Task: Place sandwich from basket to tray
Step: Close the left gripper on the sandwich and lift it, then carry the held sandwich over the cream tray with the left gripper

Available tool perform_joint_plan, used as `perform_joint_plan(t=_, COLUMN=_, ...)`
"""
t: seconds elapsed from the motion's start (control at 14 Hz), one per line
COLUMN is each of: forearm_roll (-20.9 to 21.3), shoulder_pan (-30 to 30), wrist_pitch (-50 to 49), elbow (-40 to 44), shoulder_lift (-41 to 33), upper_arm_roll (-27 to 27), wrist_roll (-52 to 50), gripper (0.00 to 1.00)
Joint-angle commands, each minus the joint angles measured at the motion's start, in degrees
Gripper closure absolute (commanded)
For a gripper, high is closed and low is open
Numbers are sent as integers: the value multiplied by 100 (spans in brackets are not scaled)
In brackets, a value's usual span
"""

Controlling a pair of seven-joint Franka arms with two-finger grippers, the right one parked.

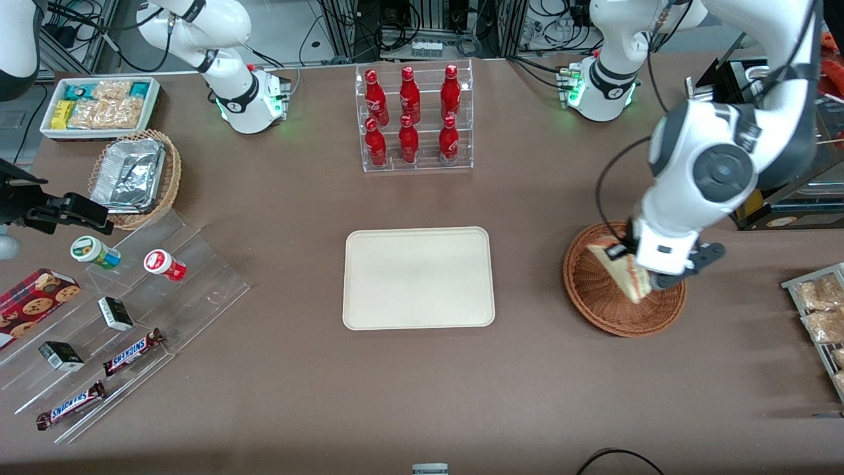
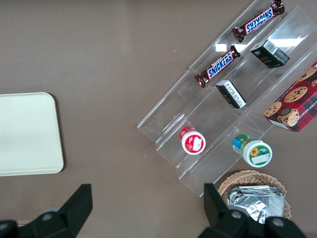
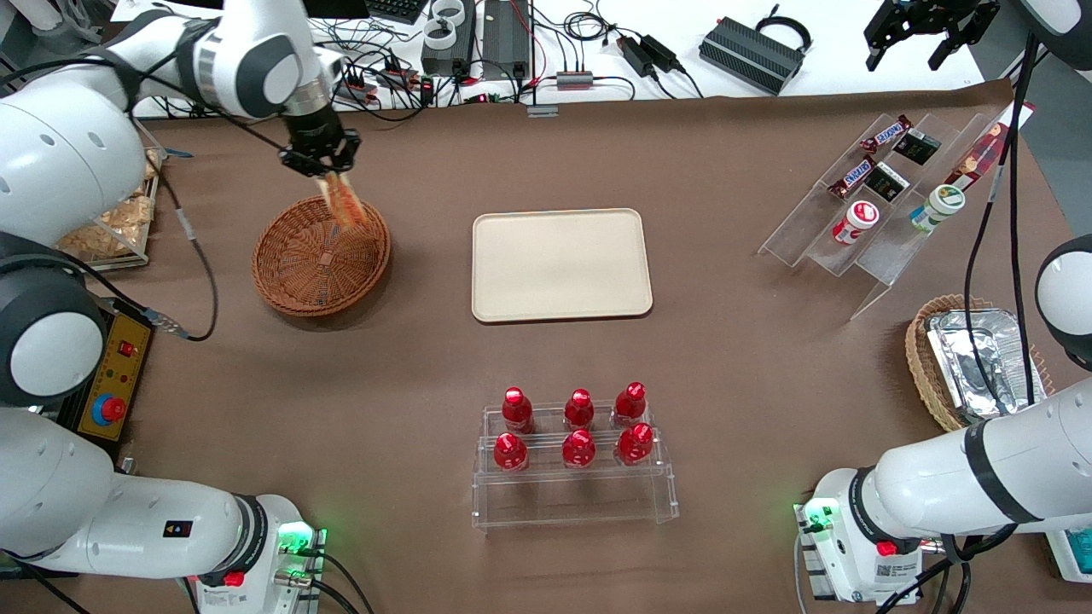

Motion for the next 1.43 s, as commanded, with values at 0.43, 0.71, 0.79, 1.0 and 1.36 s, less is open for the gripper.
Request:
perform_joint_plan(t=0.43, forearm_roll=102, shoulder_pan=-1893, wrist_pitch=-75, elbow=1895, shoulder_lift=1719, upper_arm_roll=-11, wrist_roll=-631, gripper=100)
perform_joint_plan(t=0.71, forearm_roll=521, shoulder_pan=-2456, wrist_pitch=195, elbow=2390, shoulder_lift=2468, upper_arm_roll=-2, wrist_roll=-683, gripper=100)
perform_joint_plan(t=0.79, forearm_roll=593, shoulder_pan=-2544, wrist_pitch=345, elbow=2390, shoulder_lift=2556, upper_arm_roll=-2, wrist_roll=-753, gripper=100)
perform_joint_plan(t=1.0, forearm_roll=594, shoulder_pan=-2702, wrist_pitch=1056, elbow=2390, shoulder_lift=2776, upper_arm_roll=-2, wrist_roll=-789, gripper=100)
perform_joint_plan(t=1.36, forearm_roll=637, shoulder_pan=-2975, wrist_pitch=1655, elbow=2408, shoulder_lift=3162, upper_arm_roll=7, wrist_roll=-693, gripper=100)
